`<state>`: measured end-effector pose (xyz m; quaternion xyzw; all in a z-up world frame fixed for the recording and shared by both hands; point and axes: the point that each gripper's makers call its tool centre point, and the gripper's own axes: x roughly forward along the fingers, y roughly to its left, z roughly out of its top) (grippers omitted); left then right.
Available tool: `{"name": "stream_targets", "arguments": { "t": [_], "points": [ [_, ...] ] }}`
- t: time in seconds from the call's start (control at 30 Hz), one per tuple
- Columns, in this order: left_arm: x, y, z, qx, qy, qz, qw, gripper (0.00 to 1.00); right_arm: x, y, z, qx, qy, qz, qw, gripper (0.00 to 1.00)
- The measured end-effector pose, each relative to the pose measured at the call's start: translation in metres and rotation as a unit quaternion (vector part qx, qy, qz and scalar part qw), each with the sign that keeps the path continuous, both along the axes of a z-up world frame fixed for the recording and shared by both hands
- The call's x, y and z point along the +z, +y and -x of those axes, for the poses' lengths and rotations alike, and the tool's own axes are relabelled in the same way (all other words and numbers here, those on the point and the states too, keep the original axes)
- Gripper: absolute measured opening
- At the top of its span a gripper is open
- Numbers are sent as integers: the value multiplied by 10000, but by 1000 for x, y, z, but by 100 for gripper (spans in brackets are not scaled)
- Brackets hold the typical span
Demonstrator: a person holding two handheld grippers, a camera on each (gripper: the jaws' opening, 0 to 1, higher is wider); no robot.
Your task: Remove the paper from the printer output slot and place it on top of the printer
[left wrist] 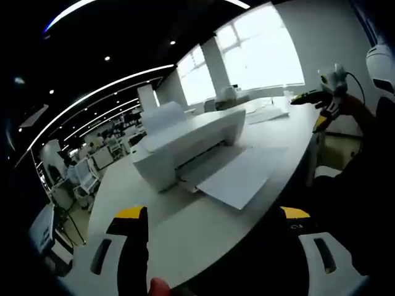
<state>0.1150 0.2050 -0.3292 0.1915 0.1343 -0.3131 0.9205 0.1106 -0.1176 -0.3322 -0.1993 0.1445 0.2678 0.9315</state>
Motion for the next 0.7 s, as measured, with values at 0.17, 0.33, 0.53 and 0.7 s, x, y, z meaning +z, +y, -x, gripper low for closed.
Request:
{"name": "stream_targets", "arguments": {
  "t": [0.17,0.33,0.53,0.7],
  "points": [
    [-3,-2,-1,-18,38,1,10000,88,0,-1,0,-12,-5,1,10000,90],
    [-3,-3,0,-33,33,3,10000,88,-1,-2,0,-19,5,10,10000,90],
    [-3,-3,0,-33,31,-1,10000,88,-1,-1,1,-2,6,18,10000,90],
    [-4,-4,0,-46,42,-6,10000,88,-1,-2,1,-12,7,15,10000,90]
  ]
}}
